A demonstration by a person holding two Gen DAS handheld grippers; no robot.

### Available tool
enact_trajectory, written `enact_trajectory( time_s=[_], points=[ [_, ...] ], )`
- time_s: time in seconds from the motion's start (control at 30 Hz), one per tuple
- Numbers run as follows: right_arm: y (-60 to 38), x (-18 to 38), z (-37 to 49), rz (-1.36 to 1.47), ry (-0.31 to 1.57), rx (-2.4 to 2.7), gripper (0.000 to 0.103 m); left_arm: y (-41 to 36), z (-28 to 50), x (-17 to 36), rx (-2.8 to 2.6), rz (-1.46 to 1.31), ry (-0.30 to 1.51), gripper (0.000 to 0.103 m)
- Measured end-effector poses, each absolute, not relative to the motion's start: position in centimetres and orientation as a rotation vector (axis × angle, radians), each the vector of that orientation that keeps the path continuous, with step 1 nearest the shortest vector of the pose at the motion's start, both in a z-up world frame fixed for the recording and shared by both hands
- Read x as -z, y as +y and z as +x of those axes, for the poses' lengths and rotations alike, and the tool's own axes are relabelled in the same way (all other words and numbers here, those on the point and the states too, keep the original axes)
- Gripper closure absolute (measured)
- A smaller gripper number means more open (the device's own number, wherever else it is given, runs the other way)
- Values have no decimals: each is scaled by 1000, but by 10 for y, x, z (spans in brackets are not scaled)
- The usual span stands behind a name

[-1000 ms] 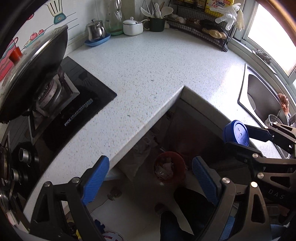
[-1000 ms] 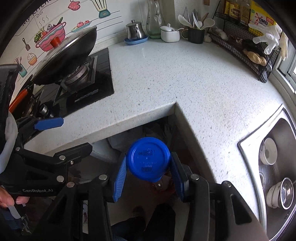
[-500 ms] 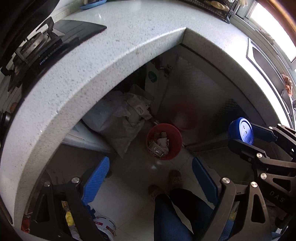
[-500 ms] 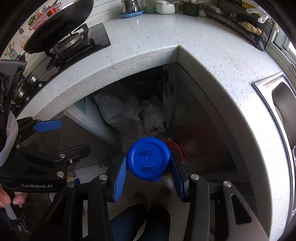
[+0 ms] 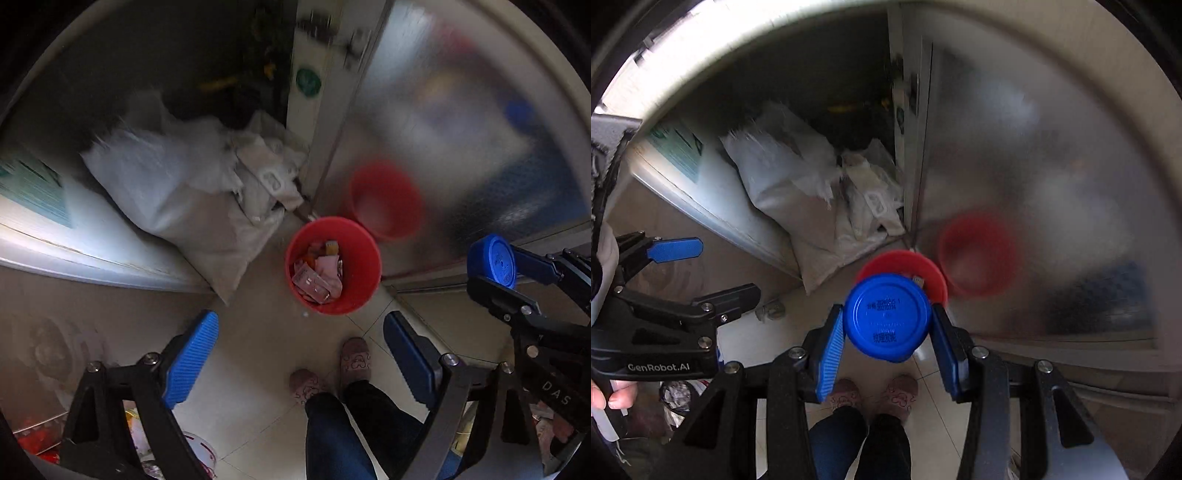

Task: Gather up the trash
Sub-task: 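Open the right tool over the red bin to drop the blue cap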

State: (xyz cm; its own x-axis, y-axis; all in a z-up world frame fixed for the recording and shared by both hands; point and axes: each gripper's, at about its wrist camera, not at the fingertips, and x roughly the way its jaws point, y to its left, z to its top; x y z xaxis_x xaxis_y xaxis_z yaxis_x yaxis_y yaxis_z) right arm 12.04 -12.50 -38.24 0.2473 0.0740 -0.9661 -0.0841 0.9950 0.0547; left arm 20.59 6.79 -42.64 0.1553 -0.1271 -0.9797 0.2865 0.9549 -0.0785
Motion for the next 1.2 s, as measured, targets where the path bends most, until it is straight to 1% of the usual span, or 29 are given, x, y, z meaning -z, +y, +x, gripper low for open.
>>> enact_trajectory(
  time_s=[0.27, 0.5, 0.67, 1.0, 1.03, 1.1, 1.2],
  points=[
    [-136, 471, 141, 5, 1371, -135, 60, 58, 218, 520, 287, 120, 1433, 13],
    [-145, 538, 154, 20, 1423, -137, 60, 51, 228, 582, 275, 133, 1472, 13],
    [-144, 567, 160, 9, 1449, -159, 60, 52, 235, 604, 259, 135, 1488, 13],
    [-140, 586, 169, -5, 1463, -236, 60, 62, 244, 618, 233, 155, 1514, 13],
    [-139, 587, 169, -10, 1464, -240, 59, 63, 244, 618, 231, 156, 1515, 13],
    [-140, 590, 170, -10, 1483, -258, 42, 64, 245, 618, 228, 163, 1513, 13],
    [-139, 591, 171, -8, 1491, -278, 38, 64, 244, 618, 224, 163, 1511, 13]
  ],
)
